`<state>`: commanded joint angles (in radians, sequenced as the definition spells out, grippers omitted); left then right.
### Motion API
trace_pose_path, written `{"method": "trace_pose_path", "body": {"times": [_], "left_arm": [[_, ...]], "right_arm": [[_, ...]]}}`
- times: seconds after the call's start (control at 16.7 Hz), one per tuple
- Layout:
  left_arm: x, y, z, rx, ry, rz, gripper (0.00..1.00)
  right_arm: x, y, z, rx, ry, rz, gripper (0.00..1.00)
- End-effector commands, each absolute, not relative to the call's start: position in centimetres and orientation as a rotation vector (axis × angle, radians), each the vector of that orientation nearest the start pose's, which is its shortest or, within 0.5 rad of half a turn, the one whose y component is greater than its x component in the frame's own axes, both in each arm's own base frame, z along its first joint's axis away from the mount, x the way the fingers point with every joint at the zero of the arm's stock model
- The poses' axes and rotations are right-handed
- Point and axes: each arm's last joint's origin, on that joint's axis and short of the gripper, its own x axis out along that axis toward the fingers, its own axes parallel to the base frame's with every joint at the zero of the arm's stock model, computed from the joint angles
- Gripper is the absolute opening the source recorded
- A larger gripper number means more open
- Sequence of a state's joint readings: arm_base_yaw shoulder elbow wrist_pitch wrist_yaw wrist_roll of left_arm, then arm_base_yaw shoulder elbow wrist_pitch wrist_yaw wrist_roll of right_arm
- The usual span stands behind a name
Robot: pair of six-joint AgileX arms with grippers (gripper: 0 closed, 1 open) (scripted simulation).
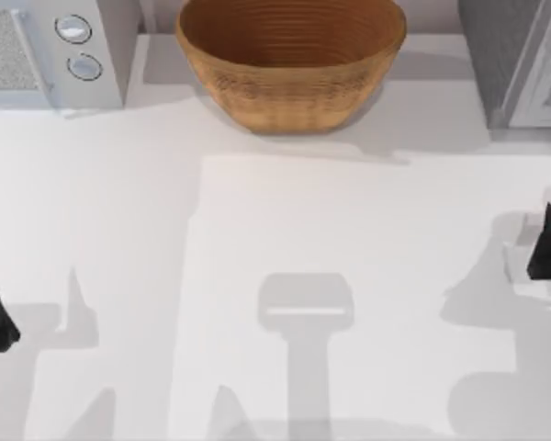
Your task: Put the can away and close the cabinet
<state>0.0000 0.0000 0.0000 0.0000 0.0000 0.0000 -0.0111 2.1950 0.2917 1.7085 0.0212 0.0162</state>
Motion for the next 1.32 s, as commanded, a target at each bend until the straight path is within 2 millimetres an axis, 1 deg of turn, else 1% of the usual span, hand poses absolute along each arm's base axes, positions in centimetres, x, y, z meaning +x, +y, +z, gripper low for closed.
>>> {"method": "trace_pose_path", "body": {"times": [0.24, 0.36, 0.6, 1.32], "left_arm": [[10.6, -0.1, 16.0, 0.000, 0.000, 0.000, 1.00], [10.6, -0.1, 16.0, 0.000, 0.000, 0.000, 1.00], [10.6, -0.1, 16.0, 0.000, 0.000, 0.000, 1.00], [10.6, -0.1, 16.0, 0.000, 0.000, 0.000, 1.00]], "right_arm": [[28.4, -0.2, 3.7, 0.003, 0.193, -0.010, 1.00], [29.5, -0.2, 3.5, 0.003, 0.194, -0.010, 1.00], [29.7, -0.2, 3.5, 0.003, 0.194, -0.010, 1.00], [29.7, -0.2, 3.5, 0.003, 0.194, -0.010, 0.10]]}}
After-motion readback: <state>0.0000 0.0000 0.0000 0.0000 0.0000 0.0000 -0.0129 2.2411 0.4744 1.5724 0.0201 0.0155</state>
